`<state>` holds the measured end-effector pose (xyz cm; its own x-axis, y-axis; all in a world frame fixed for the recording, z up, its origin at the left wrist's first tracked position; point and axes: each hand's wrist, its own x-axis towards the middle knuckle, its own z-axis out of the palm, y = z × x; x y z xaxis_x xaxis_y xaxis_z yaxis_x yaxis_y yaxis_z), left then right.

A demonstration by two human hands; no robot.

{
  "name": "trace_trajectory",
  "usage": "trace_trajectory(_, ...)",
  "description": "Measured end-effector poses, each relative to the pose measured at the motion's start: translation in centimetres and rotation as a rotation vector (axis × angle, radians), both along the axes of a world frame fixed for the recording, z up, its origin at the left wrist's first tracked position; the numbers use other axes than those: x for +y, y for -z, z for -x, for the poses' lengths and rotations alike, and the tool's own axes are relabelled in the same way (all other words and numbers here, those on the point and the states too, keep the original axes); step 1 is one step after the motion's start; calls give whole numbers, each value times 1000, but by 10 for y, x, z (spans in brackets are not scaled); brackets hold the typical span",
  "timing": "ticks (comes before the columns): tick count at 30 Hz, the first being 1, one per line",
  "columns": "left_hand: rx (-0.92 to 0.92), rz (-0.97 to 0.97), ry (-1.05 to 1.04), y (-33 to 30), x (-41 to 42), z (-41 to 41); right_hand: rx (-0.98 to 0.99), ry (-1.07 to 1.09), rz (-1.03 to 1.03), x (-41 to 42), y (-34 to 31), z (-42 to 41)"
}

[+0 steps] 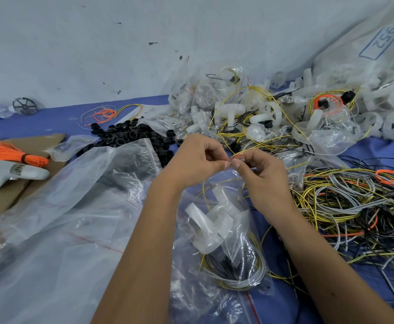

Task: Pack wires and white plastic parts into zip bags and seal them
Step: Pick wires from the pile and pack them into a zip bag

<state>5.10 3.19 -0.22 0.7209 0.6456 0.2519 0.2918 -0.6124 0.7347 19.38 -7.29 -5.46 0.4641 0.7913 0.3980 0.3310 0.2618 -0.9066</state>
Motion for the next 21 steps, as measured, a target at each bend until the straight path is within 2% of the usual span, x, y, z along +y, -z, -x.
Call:
trace_trajectory(9,0,-5,42,-2,-3,-3,48,-13,-2,-1,-1,-4)
trace_trajectory(21,21,-9,-27,-1,2,1,100,13,-9,2,2,-4)
